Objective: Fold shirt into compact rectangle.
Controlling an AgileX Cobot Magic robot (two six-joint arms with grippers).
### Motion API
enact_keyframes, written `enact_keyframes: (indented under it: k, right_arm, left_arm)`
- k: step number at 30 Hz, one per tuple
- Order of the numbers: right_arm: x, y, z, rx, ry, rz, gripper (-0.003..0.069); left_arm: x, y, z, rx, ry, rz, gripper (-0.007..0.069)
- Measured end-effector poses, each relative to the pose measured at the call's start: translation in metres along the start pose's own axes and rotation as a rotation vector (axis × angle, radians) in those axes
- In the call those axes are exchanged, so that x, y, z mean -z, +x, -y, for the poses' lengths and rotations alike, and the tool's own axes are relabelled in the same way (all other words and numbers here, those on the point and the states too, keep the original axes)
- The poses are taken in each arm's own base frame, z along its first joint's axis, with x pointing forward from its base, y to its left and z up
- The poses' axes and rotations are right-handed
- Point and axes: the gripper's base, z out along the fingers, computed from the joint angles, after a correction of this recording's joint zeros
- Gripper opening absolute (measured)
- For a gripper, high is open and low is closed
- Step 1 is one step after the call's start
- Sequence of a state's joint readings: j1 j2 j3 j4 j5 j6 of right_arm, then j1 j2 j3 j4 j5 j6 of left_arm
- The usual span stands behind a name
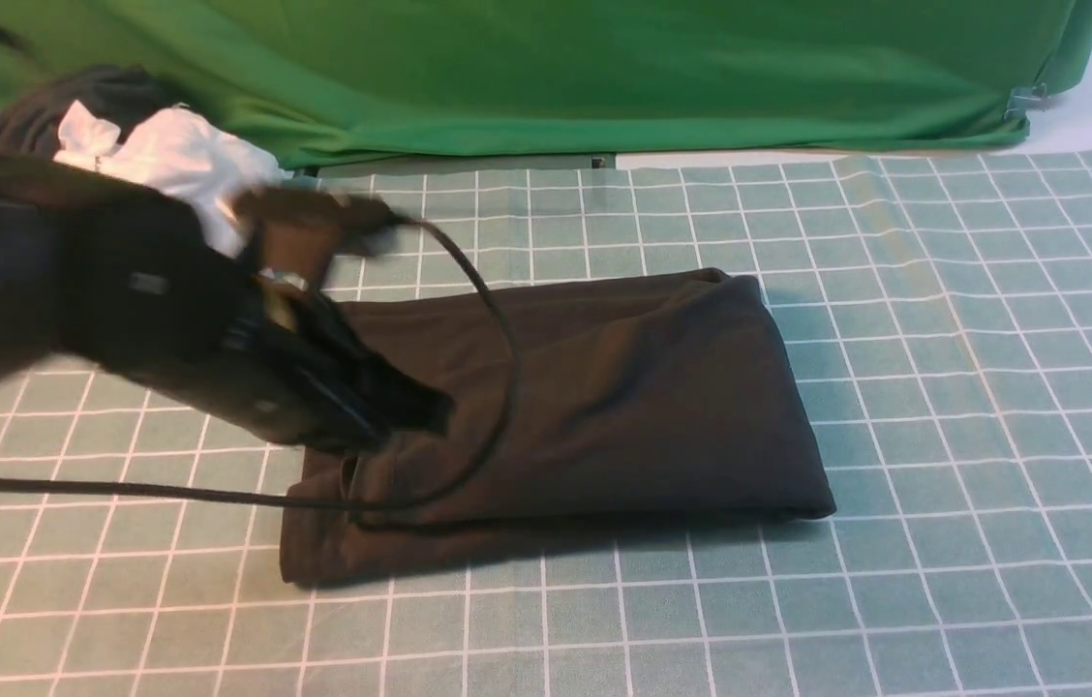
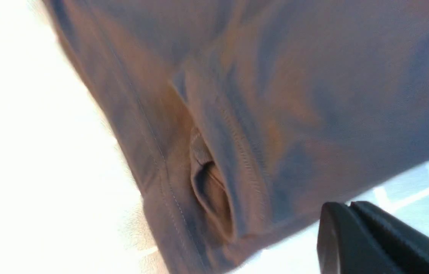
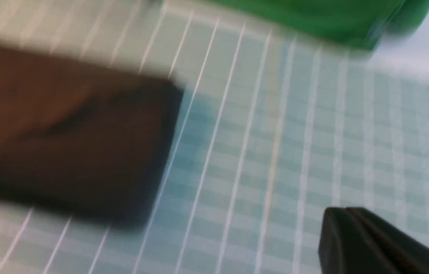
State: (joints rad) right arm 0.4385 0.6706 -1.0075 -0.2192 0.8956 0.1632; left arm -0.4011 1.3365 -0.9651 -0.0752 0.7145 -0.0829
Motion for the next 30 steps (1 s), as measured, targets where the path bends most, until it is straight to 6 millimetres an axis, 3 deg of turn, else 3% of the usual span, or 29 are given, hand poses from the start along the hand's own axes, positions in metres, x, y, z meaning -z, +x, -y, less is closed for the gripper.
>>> enact_keyframes:
  k: [5,8,10,15,19,23,30]
  right_arm:
    - [0.055,0.012,0.017,-0.019,0.046,0.3,-0.0008]
    - [0.075,0.024,0.02,-0.024,0.043,0.444,-0.0008]
    - [0.09,0.043,0.02,-0.024,0.031,0.604,-0.0004]
    - [0.093,0.071,0.015,-0.009,0.005,0.791,0.0003]
    - [0.081,0.08,0.01,0.001,-0.01,0.789,0.0055]
    - [0.08,0.08,0.009,0.001,-0.014,0.79,0.0116]
    - [0.08,0.08,0.009,-0.001,-0.017,0.795,0.0169]
  left_arm:
    - [0.075,0.018,0.001,-0.008,0.032,0.222,0.0013]
    - [0.098,0.036,0.0,-0.009,0.043,0.309,0.0013]
    - [0.115,0.065,-0.004,-0.006,0.057,0.41,0.0013]
    - [0.122,0.115,-0.011,-0.007,0.076,0.571,0.0013]
    - [0.121,0.145,-0.016,-0.006,0.092,0.694,0.0013]
    - [0.122,0.155,-0.017,-0.007,0.099,0.747,0.0013]
    - [0.124,0.155,-0.017,-0.004,0.104,0.767,0.0013]
